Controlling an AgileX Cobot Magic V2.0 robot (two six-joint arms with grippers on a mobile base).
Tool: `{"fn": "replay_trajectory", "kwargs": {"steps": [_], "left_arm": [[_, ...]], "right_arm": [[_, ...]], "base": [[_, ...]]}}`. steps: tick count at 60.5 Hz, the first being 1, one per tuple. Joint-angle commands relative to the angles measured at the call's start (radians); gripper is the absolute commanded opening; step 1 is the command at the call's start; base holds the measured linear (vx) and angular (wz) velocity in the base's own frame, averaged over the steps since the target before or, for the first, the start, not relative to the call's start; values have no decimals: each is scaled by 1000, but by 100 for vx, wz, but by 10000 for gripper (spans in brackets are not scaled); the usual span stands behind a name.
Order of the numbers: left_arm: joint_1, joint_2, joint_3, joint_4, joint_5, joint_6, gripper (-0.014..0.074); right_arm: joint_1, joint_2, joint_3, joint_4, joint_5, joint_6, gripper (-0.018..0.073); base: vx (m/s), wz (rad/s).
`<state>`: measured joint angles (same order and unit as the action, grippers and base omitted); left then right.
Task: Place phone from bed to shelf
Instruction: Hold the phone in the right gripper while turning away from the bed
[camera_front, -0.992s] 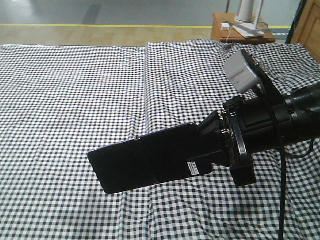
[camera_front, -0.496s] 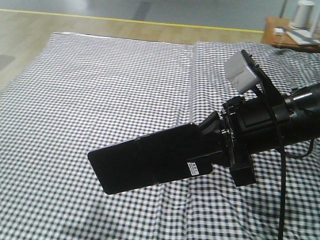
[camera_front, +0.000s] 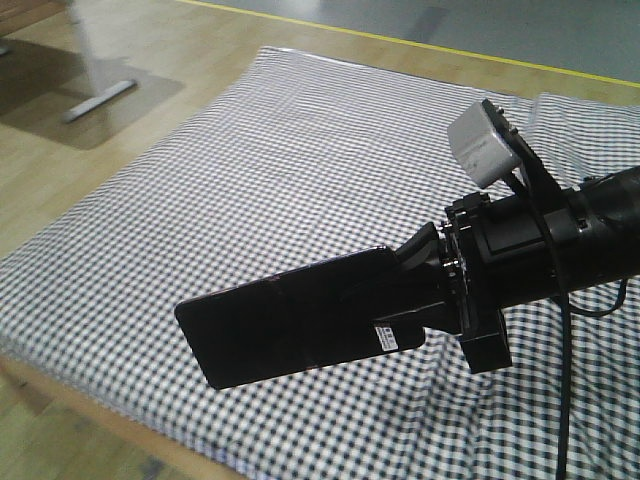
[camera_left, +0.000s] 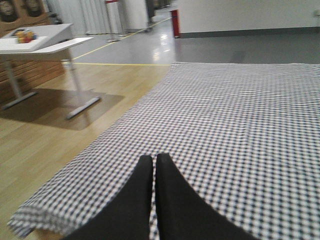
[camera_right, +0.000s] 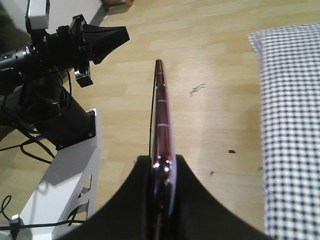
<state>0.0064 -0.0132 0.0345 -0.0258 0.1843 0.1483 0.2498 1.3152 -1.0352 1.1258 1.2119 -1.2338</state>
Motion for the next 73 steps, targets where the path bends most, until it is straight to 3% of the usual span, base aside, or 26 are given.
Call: {"fn": "replay_trajectory", "kwargs": {"steps": [1, 73], "left_arm": [[-6, -11, -22, -9, -73, -6, 1], [-6, -11, -22, -9, -73, -6, 1]], "right_arm": [[2, -32, -26, 93, 75, -1, -2], [2, -32, -26, 93, 75, -1, -2]], "base": [[-16, 60], [-17, 66]]}}
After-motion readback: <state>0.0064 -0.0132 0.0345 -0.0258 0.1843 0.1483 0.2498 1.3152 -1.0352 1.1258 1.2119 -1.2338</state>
